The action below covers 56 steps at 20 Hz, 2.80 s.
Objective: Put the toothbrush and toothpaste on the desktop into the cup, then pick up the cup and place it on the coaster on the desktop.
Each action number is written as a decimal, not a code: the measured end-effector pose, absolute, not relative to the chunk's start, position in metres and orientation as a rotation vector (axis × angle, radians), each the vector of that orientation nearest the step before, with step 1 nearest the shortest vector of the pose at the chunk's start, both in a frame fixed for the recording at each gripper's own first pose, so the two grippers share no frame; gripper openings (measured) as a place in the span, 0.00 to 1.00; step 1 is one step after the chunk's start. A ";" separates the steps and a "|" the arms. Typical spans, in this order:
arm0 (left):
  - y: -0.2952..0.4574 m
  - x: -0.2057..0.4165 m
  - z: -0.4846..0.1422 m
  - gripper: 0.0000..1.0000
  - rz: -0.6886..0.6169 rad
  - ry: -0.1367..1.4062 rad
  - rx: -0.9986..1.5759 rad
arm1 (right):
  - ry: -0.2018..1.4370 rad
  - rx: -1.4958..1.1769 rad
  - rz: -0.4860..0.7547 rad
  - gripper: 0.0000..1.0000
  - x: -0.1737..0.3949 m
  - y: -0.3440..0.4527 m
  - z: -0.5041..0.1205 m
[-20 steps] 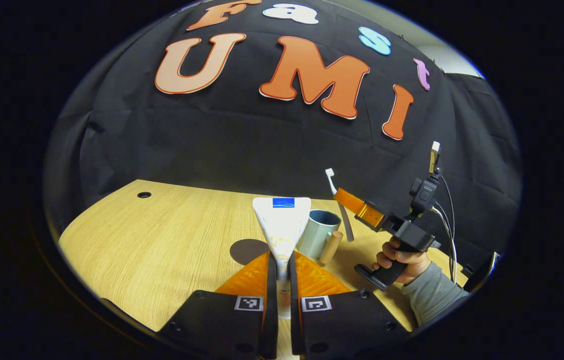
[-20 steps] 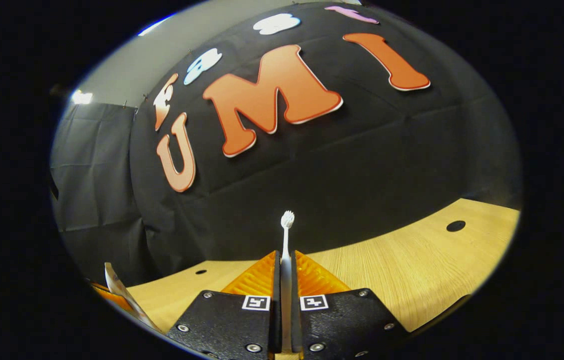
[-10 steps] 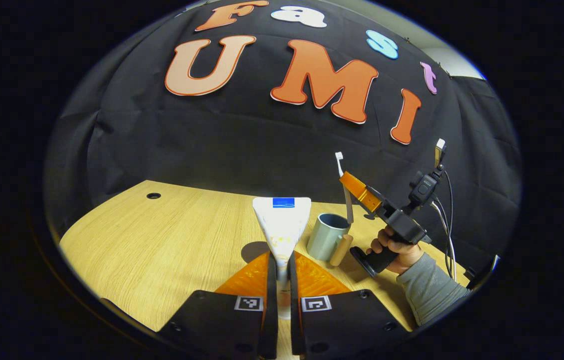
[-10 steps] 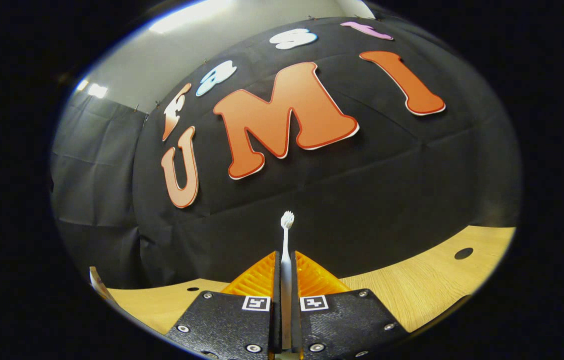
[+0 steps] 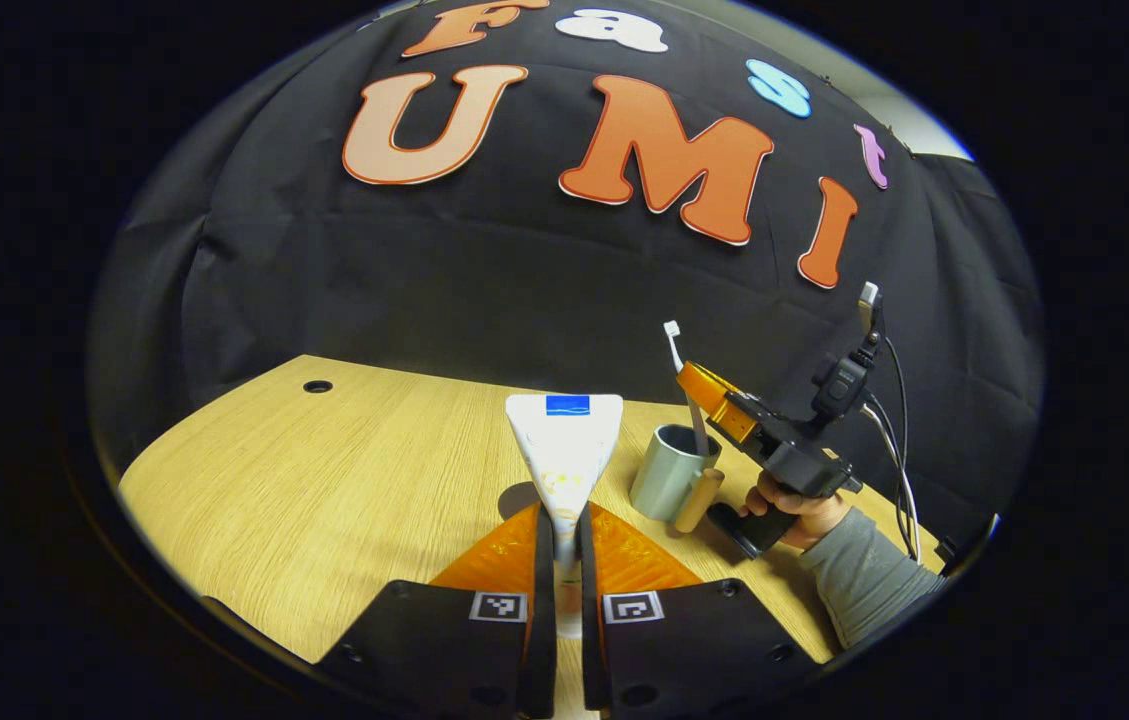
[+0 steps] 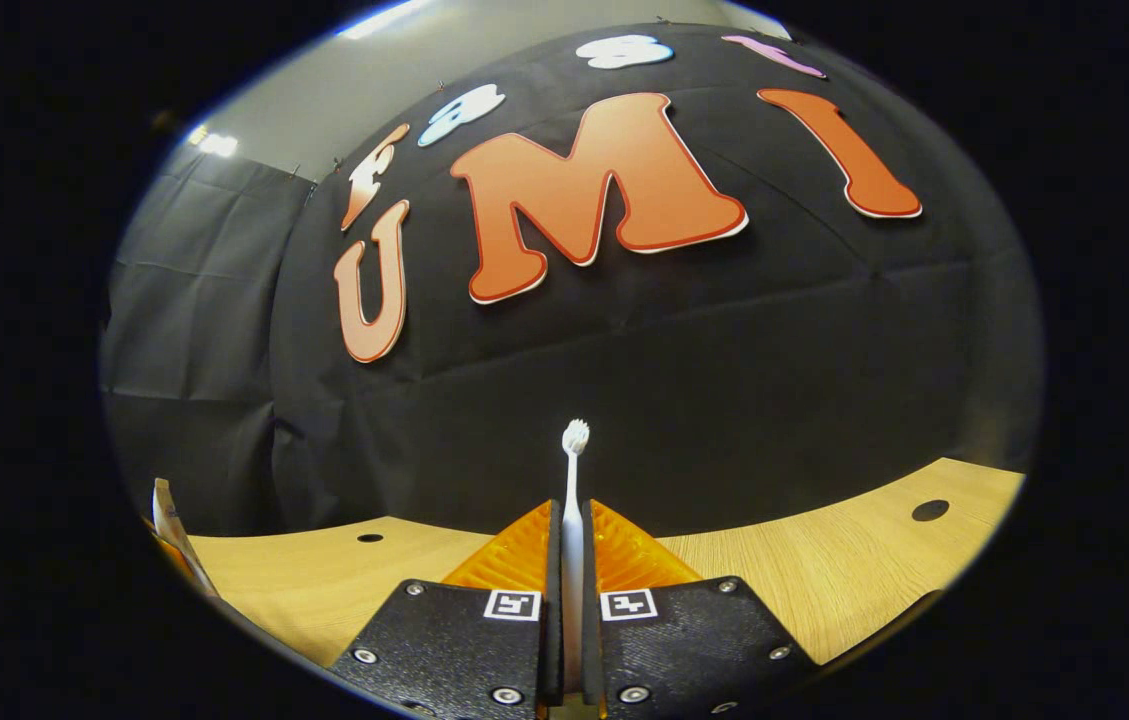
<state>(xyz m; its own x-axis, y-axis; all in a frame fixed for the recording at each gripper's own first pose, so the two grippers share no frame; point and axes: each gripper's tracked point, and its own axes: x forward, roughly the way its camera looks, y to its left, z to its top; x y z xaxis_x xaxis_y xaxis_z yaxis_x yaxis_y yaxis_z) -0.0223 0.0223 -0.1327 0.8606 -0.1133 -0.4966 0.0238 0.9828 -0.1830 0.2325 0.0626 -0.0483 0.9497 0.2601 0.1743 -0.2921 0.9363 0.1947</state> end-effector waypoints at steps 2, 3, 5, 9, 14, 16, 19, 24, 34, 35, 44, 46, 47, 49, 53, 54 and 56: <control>0.021 -0.020 -0.132 0.14 -0.075 0.526 -0.174 | -0.149 0.206 0.277 0.08 0.229 0.061 -0.050; 0.020 -0.019 -0.131 0.14 -0.077 0.524 -0.172 | -0.147 0.201 0.274 0.08 0.229 0.060 -0.052; 0.017 -0.018 -0.130 0.14 -0.083 0.518 -0.168 | -0.135 0.200 0.275 0.09 0.225 0.059 -0.055; 0.011 -0.017 -0.123 0.14 -0.094 0.504 -0.160 | -0.104 0.163 0.288 0.11 0.212 0.061 -0.062; -0.001 -0.011 -0.112 0.14 -0.123 0.474 -0.171 | -0.073 0.138 0.304 0.16 0.194 0.057 -0.061; -0.006 -0.004 -0.101 0.14 -0.135 0.442 -0.164 | -0.034 0.155 0.318 0.22 0.185 0.056 -0.066; -0.016 0.007 -0.090 0.14 -0.160 0.396 -0.151 | 0.018 0.145 0.311 0.39 0.175 0.051 -0.077; -0.040 0.025 -0.079 0.14 -0.213 0.347 -0.125 | 0.010 0.187 0.298 0.48 0.155 0.036 -0.071; -0.087 0.068 -0.062 0.13 -0.274 0.236 -0.129 | -0.031 0.202 0.252 0.67 0.129 -0.003 -0.046; -0.089 0.072 -0.063 0.14 -0.275 0.224 -0.135 | -0.041 0.202 0.245 0.69 0.127 -0.007 -0.042; -0.111 0.119 -0.076 0.14 -0.261 0.146 -0.163 | -0.059 0.300 0.206 0.72 0.126 -0.030 -0.040; -0.116 0.126 -0.080 0.13 -0.267 0.134 -0.166 | -0.059 0.292 0.202 0.73 0.127 -0.029 -0.038; -0.119 0.128 -0.084 0.13 -0.268 0.133 -0.169 | -0.059 0.284 0.200 0.73 0.127 -0.029 -0.037; -0.116 0.139 -0.096 0.13 -0.244 0.136 -0.173 | -0.064 0.262 0.196 0.73 0.126 -0.027 -0.036; -0.117 0.144 -0.133 0.13 -0.235 0.213 -0.176 | -0.087 0.253 0.194 0.73 0.122 -0.029 -0.029; -0.117 0.143 -0.144 0.13 -0.231 0.237 -0.163 | -0.095 0.263 0.195 0.73 0.120 -0.030 -0.030; -0.120 0.141 -0.154 0.14 -0.235 0.270 -0.161 | -0.095 0.273 0.180 0.73 0.120 -0.037 -0.032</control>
<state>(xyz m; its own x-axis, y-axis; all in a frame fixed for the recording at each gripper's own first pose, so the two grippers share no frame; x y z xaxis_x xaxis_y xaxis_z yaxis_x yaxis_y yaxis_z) 0.1413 -0.1196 -0.1545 0.9366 -0.2506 -0.2448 0.2075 0.9599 -0.1886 0.1196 -0.0368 -0.0318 0.9794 0.1640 0.1177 -0.1897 0.9471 0.2588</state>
